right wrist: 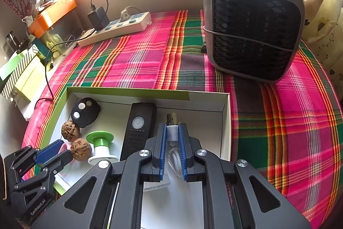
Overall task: Organize objects
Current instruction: 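Lower the cable and ear hook into the tray and open both grippers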
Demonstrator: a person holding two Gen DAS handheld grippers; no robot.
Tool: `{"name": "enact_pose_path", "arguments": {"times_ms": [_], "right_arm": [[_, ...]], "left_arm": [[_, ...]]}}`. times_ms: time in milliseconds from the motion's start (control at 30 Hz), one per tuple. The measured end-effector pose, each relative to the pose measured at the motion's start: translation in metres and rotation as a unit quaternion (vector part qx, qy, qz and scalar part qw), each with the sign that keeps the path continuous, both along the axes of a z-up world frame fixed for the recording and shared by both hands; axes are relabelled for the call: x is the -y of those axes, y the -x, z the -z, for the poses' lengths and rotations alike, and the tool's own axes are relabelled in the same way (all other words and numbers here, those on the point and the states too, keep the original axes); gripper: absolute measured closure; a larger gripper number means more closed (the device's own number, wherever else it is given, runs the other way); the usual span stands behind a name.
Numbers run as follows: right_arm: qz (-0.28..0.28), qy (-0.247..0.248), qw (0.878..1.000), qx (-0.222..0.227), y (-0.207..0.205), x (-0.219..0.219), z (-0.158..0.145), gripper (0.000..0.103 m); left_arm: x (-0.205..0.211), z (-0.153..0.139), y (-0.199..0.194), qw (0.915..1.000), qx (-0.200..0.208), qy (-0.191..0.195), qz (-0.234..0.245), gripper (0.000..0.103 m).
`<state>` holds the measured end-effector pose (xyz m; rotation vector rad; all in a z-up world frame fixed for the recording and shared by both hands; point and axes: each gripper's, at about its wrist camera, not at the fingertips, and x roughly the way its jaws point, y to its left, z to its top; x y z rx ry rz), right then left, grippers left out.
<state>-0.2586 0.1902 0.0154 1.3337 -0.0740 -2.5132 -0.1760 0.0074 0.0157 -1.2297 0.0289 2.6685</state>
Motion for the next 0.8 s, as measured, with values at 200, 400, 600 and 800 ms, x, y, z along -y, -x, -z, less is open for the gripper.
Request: {"name": "enact_pose_path", "arguments": {"times_ms": [200, 400, 600, 800], "right_arm": [[-0.001, 0.002, 1.000, -0.001, -0.001, 0.001, -0.001, 0.090], [0.002, 0.004, 1.000, -0.008, -0.005, 0.000, -0.005, 0.088], [0.002, 0.006, 1.000, -0.018, -0.013, -0.002, -0.011, 0.086], [-0.005, 0.008, 0.999, -0.032, -0.026, -0.001, -0.020, 0.078]], "left_arm": [[0.000, 0.000, 0.000, 1.0000, 0.000, 0.000, -0.001, 0.079], [0.000, 0.000, -0.002, 1.0000, 0.000, 0.000, 0.001, 0.076], [0.002, -0.002, -0.007, 1.0000, -0.004, 0.002, -0.002, 0.073], [0.002, -0.007, -0.016, 0.9999, -0.010, 0.010, -0.007, 0.072]]}}
